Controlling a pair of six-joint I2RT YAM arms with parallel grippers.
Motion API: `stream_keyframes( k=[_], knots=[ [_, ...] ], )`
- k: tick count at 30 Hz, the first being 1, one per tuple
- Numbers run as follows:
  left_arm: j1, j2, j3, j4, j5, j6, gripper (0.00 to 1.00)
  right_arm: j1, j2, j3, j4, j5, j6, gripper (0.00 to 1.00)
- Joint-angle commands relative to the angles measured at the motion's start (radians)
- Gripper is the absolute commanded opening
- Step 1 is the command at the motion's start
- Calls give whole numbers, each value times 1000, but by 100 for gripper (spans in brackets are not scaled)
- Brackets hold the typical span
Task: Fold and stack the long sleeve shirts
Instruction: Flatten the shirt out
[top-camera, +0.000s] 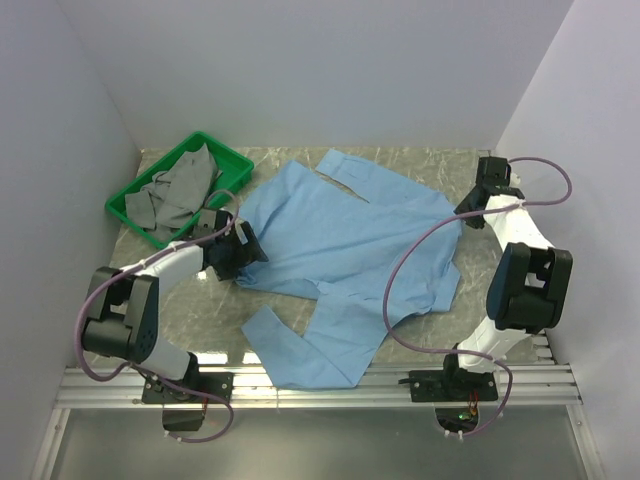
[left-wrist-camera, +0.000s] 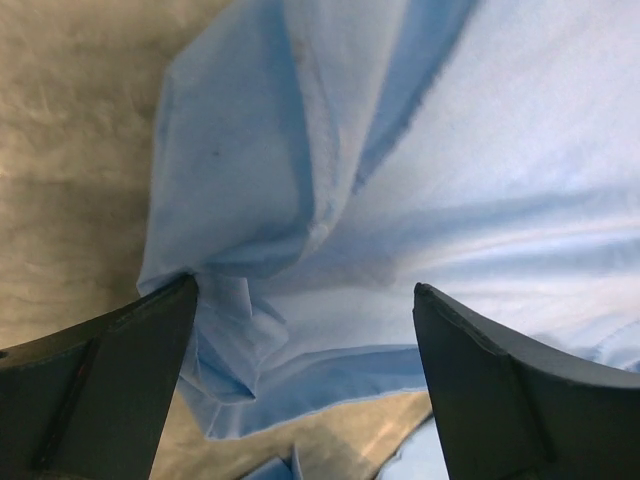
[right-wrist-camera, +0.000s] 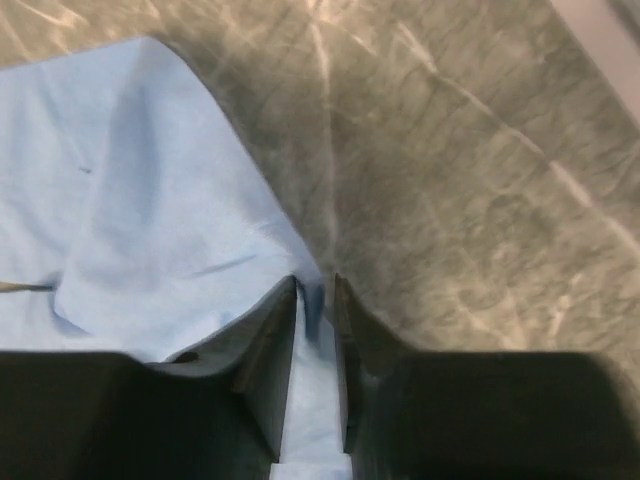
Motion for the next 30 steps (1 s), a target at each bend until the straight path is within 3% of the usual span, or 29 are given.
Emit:
stream_keyframes(
  k=[1,2,5,15,24,30],
  knots=[
    [4,-50,5,-31,77,-25,96,-10,-25,-24,-29,52,25,39],
    [3,-75,17,-36,82,-20,97,-6,-37,-37,-24,42,24,54],
    [0,-121,79,-65,88,29,98,-7,-71,-12,-24,0,-4,64],
    [-5,-109,197,-63,-7,178,99,-7,34,93,79,-155,-62,63],
    [-68,80,309,36,-70,190,99,-7,234,215,106,-198,-150,62],
    [-81,163,298,67,-128,150,99,-7,323,284,90,-204,-219,63]
  ],
)
